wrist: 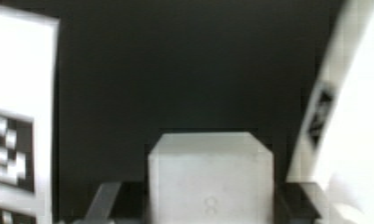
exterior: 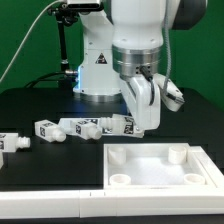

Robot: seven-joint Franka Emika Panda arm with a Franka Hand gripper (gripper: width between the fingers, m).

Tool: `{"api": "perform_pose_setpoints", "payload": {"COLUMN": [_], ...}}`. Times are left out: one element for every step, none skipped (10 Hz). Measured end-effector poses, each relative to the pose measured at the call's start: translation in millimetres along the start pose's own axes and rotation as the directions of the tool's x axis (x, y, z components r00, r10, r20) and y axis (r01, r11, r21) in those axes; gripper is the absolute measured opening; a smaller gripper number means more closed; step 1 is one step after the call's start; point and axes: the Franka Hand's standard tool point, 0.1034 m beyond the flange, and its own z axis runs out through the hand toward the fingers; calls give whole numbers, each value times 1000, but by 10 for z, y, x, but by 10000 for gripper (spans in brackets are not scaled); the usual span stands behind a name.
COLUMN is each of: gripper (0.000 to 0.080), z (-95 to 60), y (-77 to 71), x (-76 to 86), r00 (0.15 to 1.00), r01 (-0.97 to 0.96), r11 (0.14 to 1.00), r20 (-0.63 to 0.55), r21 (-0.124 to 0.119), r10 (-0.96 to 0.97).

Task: Assemble one leg

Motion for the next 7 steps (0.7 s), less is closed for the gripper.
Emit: {"api": "perform_pose_setpoints", "payload": {"gripper": [285,285,285,285,285,285,285], "z": [7,14,20,54,142,205,222], "y": [-3,-3,-2,46,181,275,289], "x": [-17,-43,-67,-126,-248,-351,-454], "r00": [998,993,987,961,923,884,875], "r01": [-55,-114,-158,-274,-385,-468,-482], "r11": [999,993,987,962,922,883,875], "r20": [9,16,23,20,2,-10,11], "r21": [1,0,-1,-13,-37,-45,-48], "r10": [55,114,158,274,385,468,483]}}
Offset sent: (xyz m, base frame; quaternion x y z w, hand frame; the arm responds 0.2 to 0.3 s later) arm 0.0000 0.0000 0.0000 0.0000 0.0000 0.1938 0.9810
